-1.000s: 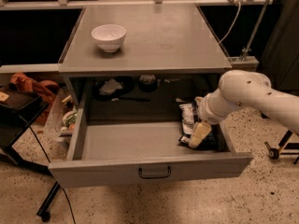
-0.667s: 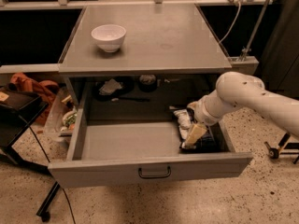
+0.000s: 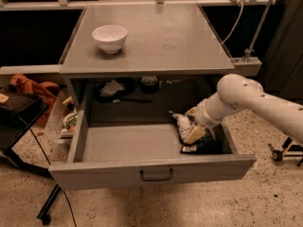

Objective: Pick blue chip bag from top drawer and place on counter

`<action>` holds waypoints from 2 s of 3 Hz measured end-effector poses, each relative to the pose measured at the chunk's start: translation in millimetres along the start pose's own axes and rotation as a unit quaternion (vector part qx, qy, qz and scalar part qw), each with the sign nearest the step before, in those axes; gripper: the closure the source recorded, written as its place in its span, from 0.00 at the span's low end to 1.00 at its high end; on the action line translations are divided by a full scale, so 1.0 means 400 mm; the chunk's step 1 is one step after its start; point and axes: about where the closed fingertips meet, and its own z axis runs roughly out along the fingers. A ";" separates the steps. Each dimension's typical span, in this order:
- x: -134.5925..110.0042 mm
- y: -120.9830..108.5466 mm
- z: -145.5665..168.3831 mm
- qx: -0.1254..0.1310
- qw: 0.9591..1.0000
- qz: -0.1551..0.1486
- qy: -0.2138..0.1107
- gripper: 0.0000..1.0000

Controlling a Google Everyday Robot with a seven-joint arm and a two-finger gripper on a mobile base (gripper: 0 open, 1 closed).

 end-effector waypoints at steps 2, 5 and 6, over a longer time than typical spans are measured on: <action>-0.012 -0.002 -0.012 -0.005 1.000 -0.002 -0.006 1.00; -0.153 0.049 -0.254 0.006 0.983 -0.113 -0.147 1.00; -0.204 0.021 -0.319 0.025 0.975 -0.137 -0.175 1.00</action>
Offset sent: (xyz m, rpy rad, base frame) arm -0.0192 0.0032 0.0377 0.1458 -0.0574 0.1216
